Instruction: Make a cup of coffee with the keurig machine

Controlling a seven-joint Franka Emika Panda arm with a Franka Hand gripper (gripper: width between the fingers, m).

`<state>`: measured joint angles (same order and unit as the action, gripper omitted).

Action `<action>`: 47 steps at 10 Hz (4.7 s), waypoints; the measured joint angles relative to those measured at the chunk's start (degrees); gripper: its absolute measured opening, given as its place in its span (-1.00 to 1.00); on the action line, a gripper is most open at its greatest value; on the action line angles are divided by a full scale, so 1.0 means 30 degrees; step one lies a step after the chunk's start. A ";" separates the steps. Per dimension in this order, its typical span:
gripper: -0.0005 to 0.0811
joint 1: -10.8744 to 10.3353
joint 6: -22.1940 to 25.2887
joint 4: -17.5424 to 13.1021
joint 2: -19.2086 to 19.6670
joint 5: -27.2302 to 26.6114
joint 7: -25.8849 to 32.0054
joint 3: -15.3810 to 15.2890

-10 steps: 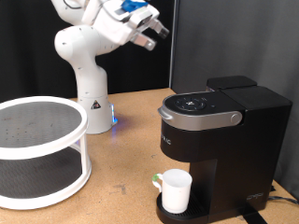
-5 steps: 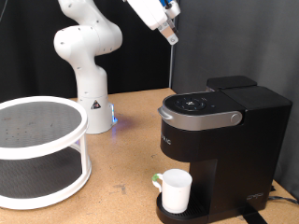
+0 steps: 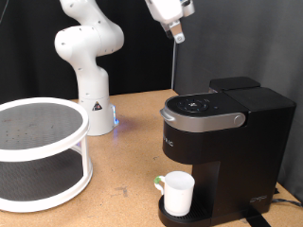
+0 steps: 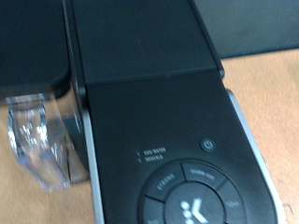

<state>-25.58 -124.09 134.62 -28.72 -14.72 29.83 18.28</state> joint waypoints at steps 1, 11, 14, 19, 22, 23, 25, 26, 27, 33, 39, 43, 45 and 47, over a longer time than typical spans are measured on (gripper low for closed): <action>0.97 0.0011 0.0198 -0.0694 0.0496 0.1026 -0.0155 -0.0316; 0.97 -0.0036 0.1872 -0.4647 0.4825 0.3007 0.0090 -0.0850; 0.97 -0.0025 0.1172 -0.4232 0.5284 0.3055 0.0112 -0.0847; 0.97 -0.0020 -0.0594 -0.2999 0.5701 0.3362 0.0021 -0.0847; 0.37 -0.0020 -0.1743 -0.2307 0.5820 0.3362 -0.0002 -0.0848; 0.37 -0.0020 -0.1898 -0.2206 0.5916 0.3362 -0.0002 -0.0848; -0.06 -0.0020 -0.2119 -0.2104 0.6186 0.3362 -0.0002 -0.0847; -0.51 -0.0020 -0.2159 -0.2089 0.6325 0.3361 -0.0002 -0.0846; -0.83 -0.0021 -0.2226 -0.2089 0.6515 0.3360 -0.0002 -0.0847; -0.99 -0.0165 -0.2943 -0.1687 0.7060 0.3238 0.0079 -0.0923; -0.99 -0.0206 -0.2947 -0.1493 0.7136 0.2840 -0.0065 -0.1028; -0.99 -0.0110 -0.0865 -0.2764 0.7953 0.1371 -0.0086 -0.0758; -0.99 -0.0002 0.0866 -0.3802 0.8622 0.0543 -0.0078 -0.0549; -0.99 0.0093 0.2948 -0.5182 0.9559 0.0074 0.0097 -0.0338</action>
<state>-25.30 -115.25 119.07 -0.04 -14.49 30.13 17.27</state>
